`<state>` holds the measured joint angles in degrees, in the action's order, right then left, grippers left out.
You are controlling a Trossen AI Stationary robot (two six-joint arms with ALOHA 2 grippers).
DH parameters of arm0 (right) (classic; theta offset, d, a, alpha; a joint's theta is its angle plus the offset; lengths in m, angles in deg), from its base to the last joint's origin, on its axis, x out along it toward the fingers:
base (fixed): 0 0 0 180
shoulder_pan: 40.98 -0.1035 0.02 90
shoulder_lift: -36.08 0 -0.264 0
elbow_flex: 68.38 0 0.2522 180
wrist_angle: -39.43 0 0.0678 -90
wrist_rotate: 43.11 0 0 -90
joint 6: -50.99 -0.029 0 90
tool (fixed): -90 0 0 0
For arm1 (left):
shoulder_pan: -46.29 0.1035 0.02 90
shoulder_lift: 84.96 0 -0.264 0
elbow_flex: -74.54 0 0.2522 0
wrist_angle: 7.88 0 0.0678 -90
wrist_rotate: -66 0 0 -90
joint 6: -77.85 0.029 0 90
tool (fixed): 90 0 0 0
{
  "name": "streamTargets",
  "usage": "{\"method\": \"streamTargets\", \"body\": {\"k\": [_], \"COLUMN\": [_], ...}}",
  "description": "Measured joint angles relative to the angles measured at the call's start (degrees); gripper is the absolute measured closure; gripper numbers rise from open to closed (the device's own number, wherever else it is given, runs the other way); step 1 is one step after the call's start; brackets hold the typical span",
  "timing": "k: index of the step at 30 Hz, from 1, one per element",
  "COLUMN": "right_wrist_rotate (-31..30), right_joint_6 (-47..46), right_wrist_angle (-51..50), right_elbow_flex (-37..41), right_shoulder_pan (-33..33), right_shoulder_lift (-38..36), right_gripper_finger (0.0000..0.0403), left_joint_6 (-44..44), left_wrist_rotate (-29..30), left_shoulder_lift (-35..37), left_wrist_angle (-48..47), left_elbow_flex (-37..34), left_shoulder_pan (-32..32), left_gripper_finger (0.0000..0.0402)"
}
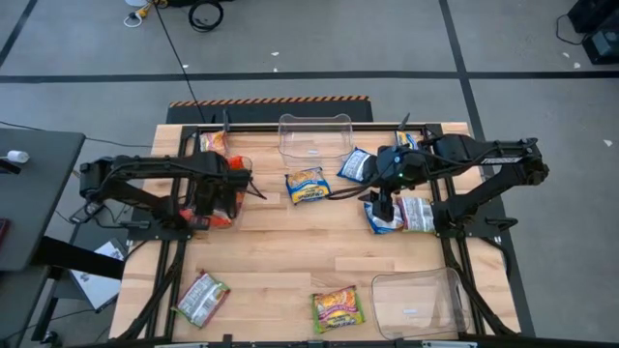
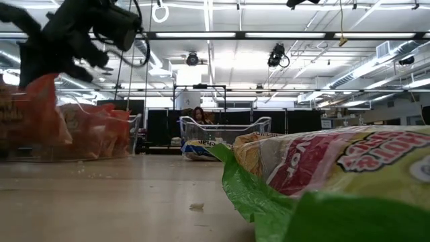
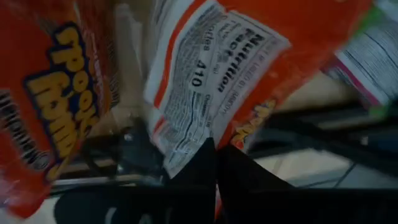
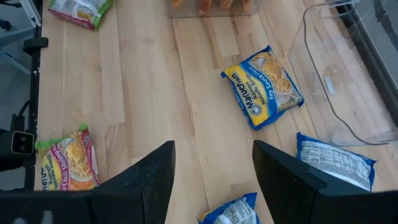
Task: Sort Maruchan noodles
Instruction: Put the orange noodles into the left transparent bin
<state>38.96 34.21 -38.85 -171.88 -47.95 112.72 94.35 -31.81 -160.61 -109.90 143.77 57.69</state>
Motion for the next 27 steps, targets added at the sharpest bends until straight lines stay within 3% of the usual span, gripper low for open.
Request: {"method": "streamTargets", "body": {"k": [4,7,9,13,17,22,27], "right_wrist_rotate": [0.03,0.03,0.06,0.07,0.05,-1.43,-2.83], "right_joint_6": [0.38,0.34,-0.03,-1.86,-4.54,-6.17,-6.20], "right_wrist_angle": [1.75,4.17,5.55,7.14,8.26,10.73,13.14], "right_elbow_flex": [0.02,0.02,0.02,0.02,0.02,0.02,0.02], "right_shoulder_pan": [1.24,2.27,2.85,3.73,4.20,4.53,4.51], "right_shoulder_lift": [0.00,0.00,0.00,0.00,0.00,0.00,0.00], "right_gripper_finger": [0.0183,0.0183,0.0183,0.0183,0.0183,0.0183,0.0183], "left_joint_6": [8.19,12.56,16.87,23.72,24.64,23.67,23.22], "left_wrist_rotate": [-3.13,-8.42,-8.40,-2.79,6.04,10.61,11.17], "left_shoulder_lift": [0.14,-0.92,-2.95,-7.04,-8.79,-8.73,-8.73], "left_wrist_angle": [-0.87,0.80,1.39,2.80,10.88,20.49,22.39], "left_elbow_flex": [4.25,3.40,1.71,-0.92,-1.21,-1.10,-1.06], "left_shoulder_pan": [4.01,8.68,11.10,15.13,18.14,19.84,20.32], "left_gripper_finger": [0.0397,0.0398,0.0399,0.0399,0.0396,0.0383,0.0379]}}
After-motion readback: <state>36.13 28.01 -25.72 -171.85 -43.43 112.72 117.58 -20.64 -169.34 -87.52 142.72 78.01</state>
